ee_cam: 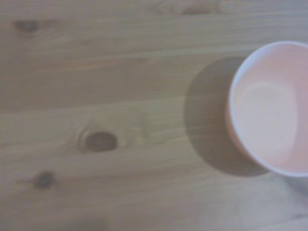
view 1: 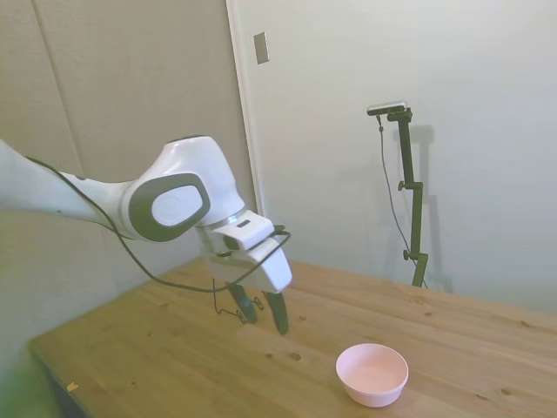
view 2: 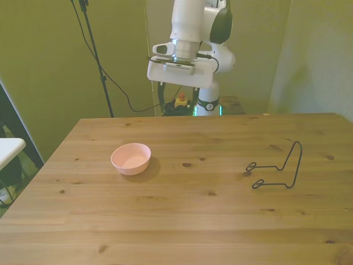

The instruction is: Load the bowl

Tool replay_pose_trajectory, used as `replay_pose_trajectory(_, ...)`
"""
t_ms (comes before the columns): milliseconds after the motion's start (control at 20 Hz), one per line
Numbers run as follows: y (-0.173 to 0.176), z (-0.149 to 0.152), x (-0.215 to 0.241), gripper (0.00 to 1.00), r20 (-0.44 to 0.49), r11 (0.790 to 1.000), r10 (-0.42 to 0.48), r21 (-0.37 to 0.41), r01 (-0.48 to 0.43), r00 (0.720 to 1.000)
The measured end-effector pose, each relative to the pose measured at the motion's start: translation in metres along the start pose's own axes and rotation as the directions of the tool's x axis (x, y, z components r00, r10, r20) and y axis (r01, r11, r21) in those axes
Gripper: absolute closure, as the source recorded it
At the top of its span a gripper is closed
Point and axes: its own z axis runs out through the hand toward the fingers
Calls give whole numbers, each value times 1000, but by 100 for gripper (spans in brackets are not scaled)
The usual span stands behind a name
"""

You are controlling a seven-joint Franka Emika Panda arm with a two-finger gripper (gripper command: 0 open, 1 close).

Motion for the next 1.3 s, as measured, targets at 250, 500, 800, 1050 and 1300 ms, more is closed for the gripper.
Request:
replay_pose_trajectory(250, -8, 42, 39, 0, -9, 999, 35, -11, -35, 999)
replay_pose_trajectory(500, -17, 76, 65, 0, -9, 997, 60, -38, -60, 998)
replay_pose_trajectory(800, -34, 115, 81, 0, -9, 995, 71, -65, -72, 997)
replay_pose_trajectory(1050, -47, 134, 83, 100, 2, 995, 66, -78, -66, 998)
replay_pose_trajectory(1300, -52, 143, 80, 100, 21, 995, 77, -72, -75, 997)
